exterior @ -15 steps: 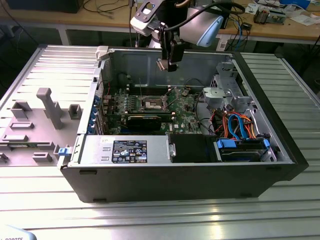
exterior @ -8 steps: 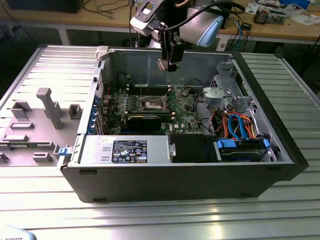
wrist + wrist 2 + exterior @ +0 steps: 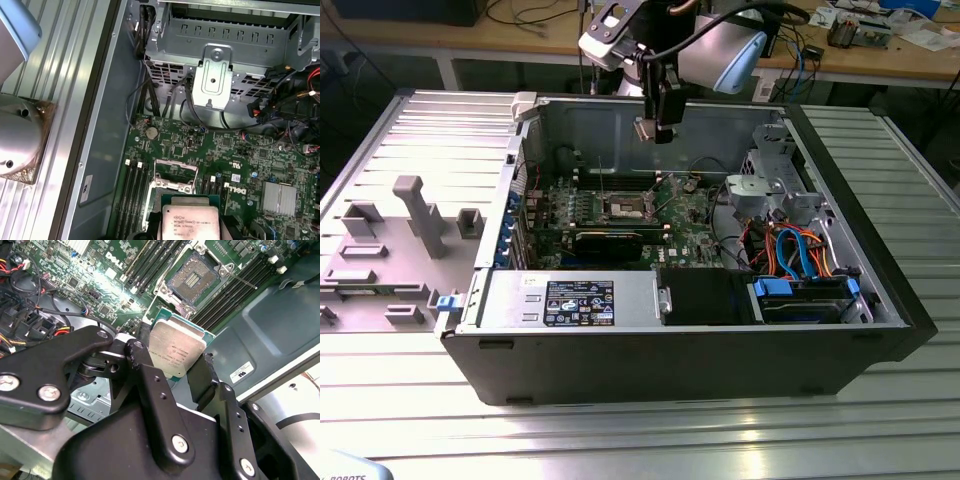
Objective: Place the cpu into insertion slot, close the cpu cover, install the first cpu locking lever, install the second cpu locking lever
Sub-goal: 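Place the cpu into insertion slot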
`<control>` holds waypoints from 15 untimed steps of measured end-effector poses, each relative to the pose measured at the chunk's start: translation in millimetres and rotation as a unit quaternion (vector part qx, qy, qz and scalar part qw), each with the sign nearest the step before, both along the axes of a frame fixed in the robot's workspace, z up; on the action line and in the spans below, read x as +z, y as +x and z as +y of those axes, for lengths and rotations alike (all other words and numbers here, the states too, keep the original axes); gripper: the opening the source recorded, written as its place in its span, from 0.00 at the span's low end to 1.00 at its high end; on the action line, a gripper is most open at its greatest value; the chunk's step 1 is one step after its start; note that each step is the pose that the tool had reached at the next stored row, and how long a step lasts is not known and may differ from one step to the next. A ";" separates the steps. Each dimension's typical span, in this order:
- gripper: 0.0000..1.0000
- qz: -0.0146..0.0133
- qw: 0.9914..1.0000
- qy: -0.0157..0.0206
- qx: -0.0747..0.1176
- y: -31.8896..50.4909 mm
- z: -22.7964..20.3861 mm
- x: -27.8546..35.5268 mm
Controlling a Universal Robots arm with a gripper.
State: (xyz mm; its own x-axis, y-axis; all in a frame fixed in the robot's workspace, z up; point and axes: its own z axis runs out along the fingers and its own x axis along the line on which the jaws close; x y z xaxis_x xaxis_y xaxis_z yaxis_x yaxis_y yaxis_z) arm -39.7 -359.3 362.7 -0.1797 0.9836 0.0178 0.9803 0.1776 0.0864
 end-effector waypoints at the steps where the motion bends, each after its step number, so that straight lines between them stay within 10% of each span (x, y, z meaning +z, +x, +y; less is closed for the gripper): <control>1: 0.54 0.000 1.000 0.000 0.000 0.0 0.0 0.0; 15: 0.54 0.000 1.000 0.000 -0.030 0.0 0.0 -0.2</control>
